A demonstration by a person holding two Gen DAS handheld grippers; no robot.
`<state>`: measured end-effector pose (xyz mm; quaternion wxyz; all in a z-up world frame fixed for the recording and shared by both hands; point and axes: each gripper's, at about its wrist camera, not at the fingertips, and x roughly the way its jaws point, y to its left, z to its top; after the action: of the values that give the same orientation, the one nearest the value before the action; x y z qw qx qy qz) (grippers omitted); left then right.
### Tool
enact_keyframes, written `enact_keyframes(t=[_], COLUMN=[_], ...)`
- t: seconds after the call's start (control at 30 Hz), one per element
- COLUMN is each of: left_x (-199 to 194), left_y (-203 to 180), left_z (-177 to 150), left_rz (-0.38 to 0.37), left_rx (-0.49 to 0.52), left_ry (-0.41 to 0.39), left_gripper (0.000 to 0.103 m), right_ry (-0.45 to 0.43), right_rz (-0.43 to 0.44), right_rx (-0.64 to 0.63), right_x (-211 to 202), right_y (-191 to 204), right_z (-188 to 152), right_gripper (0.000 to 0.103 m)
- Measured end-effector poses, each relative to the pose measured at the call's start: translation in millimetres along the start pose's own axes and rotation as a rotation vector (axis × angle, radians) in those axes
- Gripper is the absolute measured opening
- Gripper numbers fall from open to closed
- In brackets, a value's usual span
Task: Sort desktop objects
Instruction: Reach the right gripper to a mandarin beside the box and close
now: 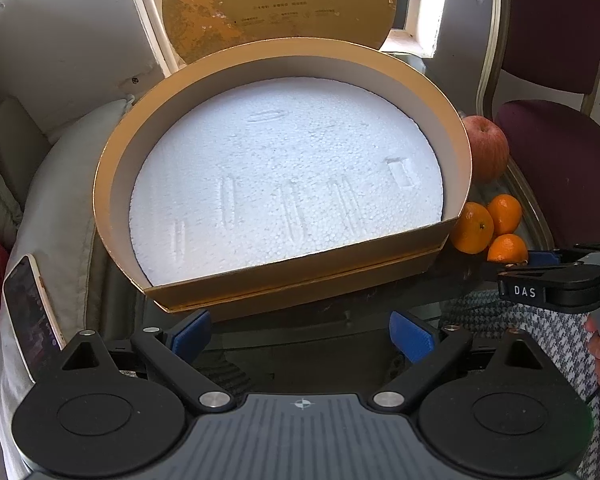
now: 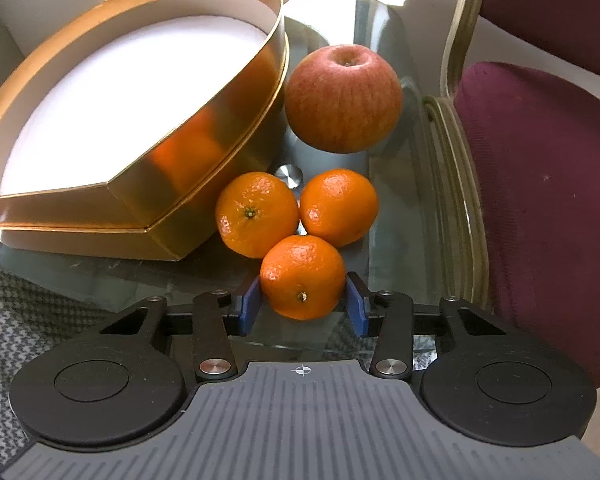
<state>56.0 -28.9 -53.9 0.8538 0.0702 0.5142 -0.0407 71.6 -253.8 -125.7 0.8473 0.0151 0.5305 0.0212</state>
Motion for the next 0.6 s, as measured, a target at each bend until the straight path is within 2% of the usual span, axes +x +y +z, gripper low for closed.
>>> enact_keyframes(t=[0.33, 0.6], left_x=[-18, -38], left_y=[10, 44], left_z=[-12, -21], left_rz=[-0.013, 0.0], left_rx=[-0.033, -0.136], left_ry=[-0.051, -0.13], left_gripper=[0.096, 0.096], right_ry=[-0.004, -0.129], right_rz=[0.054, 0.074], right_rx=[0.077, 0.012], right_x=[-26, -80], right_y=[-4, 23], right_z=[-5, 14], right_gripper=[0.045, 0.045])
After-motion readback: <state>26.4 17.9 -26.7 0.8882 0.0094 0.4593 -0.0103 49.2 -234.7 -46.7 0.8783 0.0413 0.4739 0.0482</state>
